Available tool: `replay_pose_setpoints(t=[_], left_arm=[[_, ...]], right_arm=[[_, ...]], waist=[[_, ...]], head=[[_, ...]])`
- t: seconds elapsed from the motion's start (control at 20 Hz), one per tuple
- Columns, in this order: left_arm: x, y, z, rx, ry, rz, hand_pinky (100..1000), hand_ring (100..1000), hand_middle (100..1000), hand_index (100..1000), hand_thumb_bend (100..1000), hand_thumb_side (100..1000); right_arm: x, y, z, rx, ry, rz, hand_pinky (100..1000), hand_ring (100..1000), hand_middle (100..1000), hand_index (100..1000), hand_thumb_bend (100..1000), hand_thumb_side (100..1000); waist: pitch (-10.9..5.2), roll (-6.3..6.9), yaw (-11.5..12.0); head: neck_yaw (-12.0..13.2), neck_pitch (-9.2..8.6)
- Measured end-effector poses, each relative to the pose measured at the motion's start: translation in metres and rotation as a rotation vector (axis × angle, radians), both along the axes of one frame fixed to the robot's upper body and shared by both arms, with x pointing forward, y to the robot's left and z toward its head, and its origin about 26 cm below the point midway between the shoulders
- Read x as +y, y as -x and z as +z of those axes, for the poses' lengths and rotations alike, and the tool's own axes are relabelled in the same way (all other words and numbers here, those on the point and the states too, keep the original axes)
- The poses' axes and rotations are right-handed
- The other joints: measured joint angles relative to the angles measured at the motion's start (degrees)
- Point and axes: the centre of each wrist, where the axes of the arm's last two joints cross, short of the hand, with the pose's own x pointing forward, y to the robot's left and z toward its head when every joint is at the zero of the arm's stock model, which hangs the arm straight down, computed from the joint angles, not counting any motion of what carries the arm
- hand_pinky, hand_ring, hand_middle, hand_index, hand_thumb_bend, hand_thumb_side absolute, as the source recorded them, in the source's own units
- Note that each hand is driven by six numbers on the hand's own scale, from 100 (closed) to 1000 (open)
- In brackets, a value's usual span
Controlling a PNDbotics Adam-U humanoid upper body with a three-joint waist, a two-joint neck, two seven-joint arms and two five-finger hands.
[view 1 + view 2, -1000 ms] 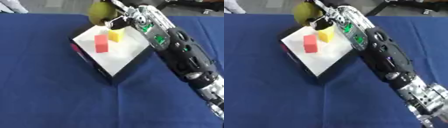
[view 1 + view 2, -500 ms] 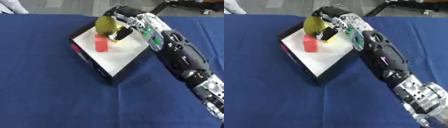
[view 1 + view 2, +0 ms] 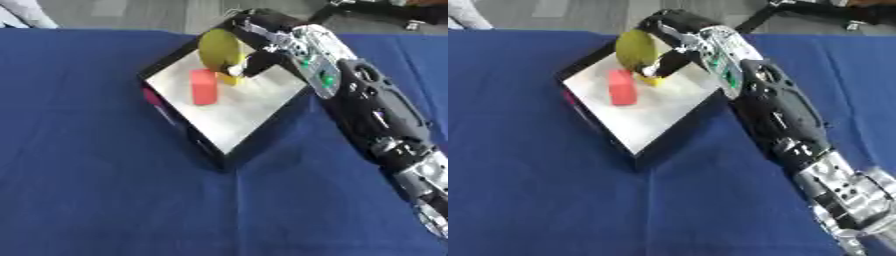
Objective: Pick up objects on the table and place them in the box.
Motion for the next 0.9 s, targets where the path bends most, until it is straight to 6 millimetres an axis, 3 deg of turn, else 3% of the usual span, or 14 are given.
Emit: replay_pose_setpoints(t=[0.15, 0.2, 0.25, 0.3, 0.5, 0.6, 0.75, 0.9], left_arm=[[0.0, 0.0, -0.001, 0.002, -0.001, 0.002, 749, 773, 762, 875, 327, 696], [0.0, 0.0, -0.001, 0.002, -0.002, 0.003, 749, 772, 761, 875, 327, 696], [0.001, 0.0, -0.001, 0.003, -0.002, 0.004, 749, 772, 761, 875, 327, 696], [0.001, 0.001, -0.001, 0.004, -0.001, 0.006, 748, 772, 761, 875, 327, 697], [0.003, 0.001, -0.003, 0.008, 0.002, 0.02, 748, 771, 760, 874, 327, 696], [0.003, 0.002, -0.003, 0.006, 0.003, 0.026, 748, 771, 760, 874, 329, 694], [0.004, 0.002, -0.002, 0.001, 0.002, 0.032, 748, 771, 760, 874, 330, 693], [0.005, 0.002, -0.002, -0.006, 0.001, 0.045, 747, 770, 760, 874, 331, 690]], right_arm=[[-0.004, 0.001, 0.004, -0.012, -0.047, -0.008, 963, 922, 800, 924, 420, 279], [-0.006, 0.002, 0.008, -0.026, -0.068, -0.011, 967, 926, 807, 927, 248, 100], [-0.007, 0.004, 0.013, -0.045, -0.093, -0.015, 967, 926, 808, 926, 218, 100], [-0.009, 0.006, 0.021, -0.072, -0.121, -0.017, 962, 916, 801, 913, 100, 100], [-0.023, 0.021, 0.065, -0.227, -0.241, -0.005, 969, 917, 793, 897, 100, 327], [-0.037, 0.031, 0.081, -0.306, -0.299, 0.003, 979, 923, 804, 910, 100, 319], [-0.066, 0.062, 0.083, -0.393, -0.49, 0.028, 986, 921, 807, 909, 100, 434], [-0.101, 0.103, 0.075, -0.365, -0.775, 0.066, 984, 903, 800, 895, 100, 527]], waist=[[0.0, 0.0, 0.0], [0.0, 0.0, -0.1], [0.0, 0.01, -0.1], [0.0, 0.01, -0.3], [0.0, 0.01, -0.9], [0.0, 0.01, -1.3], [0.0, 0.01, -1.4], [0.0, 0.0, -1.7]], head=[[0.2, -0.13], [0.2, -0.13], [0.3, -0.13], [0.4, -0.13], [1.1, 0.13], [1.6, 0.32], [2.2, 0.31], [2.8, 0.28]])
